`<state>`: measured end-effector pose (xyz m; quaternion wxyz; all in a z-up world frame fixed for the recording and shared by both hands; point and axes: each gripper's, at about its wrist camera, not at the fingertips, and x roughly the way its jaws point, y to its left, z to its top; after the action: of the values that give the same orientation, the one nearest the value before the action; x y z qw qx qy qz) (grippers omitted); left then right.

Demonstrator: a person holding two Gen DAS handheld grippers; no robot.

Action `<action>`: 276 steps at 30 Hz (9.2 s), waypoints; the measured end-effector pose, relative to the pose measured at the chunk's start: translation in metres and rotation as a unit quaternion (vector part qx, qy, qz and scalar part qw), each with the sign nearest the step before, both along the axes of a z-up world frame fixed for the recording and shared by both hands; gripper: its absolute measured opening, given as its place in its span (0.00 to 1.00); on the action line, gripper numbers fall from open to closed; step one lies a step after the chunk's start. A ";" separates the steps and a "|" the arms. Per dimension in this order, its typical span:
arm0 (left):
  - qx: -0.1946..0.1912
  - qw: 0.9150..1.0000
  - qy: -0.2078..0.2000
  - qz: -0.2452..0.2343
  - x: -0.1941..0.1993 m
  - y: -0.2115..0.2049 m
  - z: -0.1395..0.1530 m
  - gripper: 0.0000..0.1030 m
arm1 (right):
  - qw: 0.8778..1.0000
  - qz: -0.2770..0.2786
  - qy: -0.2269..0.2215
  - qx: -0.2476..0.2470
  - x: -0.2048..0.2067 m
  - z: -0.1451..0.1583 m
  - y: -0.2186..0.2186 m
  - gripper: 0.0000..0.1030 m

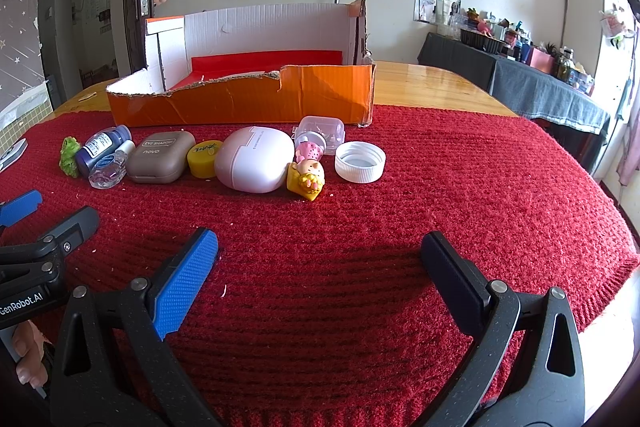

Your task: Organize objects

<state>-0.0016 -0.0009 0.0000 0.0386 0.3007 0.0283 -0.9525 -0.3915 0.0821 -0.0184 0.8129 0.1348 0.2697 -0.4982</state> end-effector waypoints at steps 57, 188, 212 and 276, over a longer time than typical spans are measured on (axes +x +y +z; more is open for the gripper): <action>0.041 0.988 -0.139 -0.046 -0.042 -0.072 0.046 0.93 | 0.985 0.126 0.055 0.102 -0.002 0.055 -0.069 1.00; -0.065 0.944 -0.283 -0.155 -0.211 -0.062 0.045 0.38 | 0.865 0.355 0.298 0.189 0.128 0.023 -0.145 0.42; -0.051 0.963 -0.243 -0.104 -0.202 -0.060 0.065 0.59 | 0.886 0.355 0.252 0.157 0.099 0.039 -0.122 0.61; 0.022 0.980 -0.037 0.194 -0.043 -0.009 0.053 0.98 | 0.988 0.148 0.011 0.039 -0.022 0.052 -0.056 0.95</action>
<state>-0.0446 -0.0104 0.0528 0.2166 0.3249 0.1056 -0.9145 -0.4137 0.0256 0.0334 0.8689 0.1193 0.3149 -0.3628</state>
